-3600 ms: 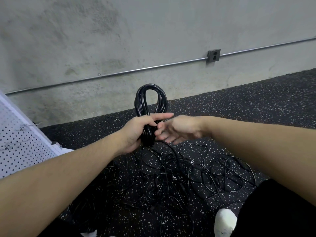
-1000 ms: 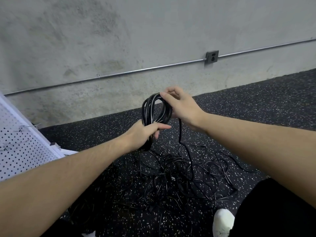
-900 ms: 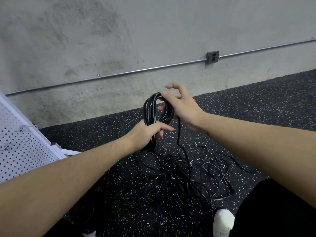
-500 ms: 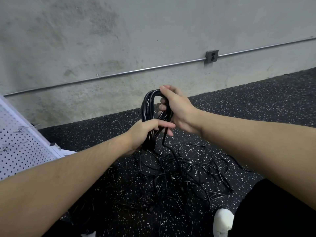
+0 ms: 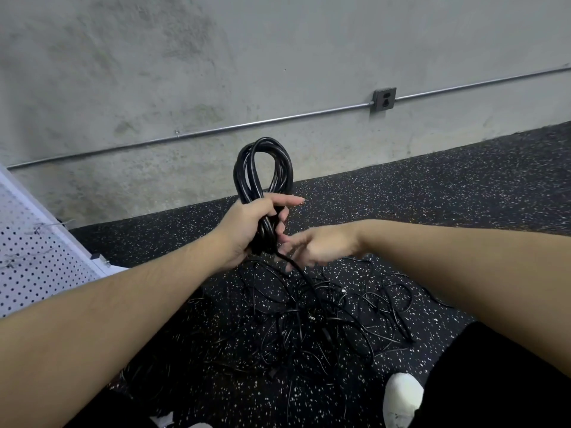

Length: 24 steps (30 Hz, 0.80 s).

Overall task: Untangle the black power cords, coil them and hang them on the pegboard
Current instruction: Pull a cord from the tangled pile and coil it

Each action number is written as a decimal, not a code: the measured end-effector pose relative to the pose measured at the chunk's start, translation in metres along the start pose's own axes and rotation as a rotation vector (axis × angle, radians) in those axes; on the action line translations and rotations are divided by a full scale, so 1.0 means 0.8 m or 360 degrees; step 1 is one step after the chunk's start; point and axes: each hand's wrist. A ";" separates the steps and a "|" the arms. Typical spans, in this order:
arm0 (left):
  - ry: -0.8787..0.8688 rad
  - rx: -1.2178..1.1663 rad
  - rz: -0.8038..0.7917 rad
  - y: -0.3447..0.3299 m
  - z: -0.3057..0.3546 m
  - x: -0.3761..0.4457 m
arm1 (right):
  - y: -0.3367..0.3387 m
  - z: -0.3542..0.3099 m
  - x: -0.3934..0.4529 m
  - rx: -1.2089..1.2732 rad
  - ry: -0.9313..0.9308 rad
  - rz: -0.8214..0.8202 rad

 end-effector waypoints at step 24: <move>0.0385 0.0405 0.0743 0.040 0.005 -0.009 | 0.025 0.039 -0.022 -0.0244 -0.0264 0.0327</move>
Point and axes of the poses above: each hand's wrist, its own x-axis towards the middle knuckle, its own y-axis out of the back of the hand, z = x × y, and after that the axes turned 13 degrees about -z, right-handed
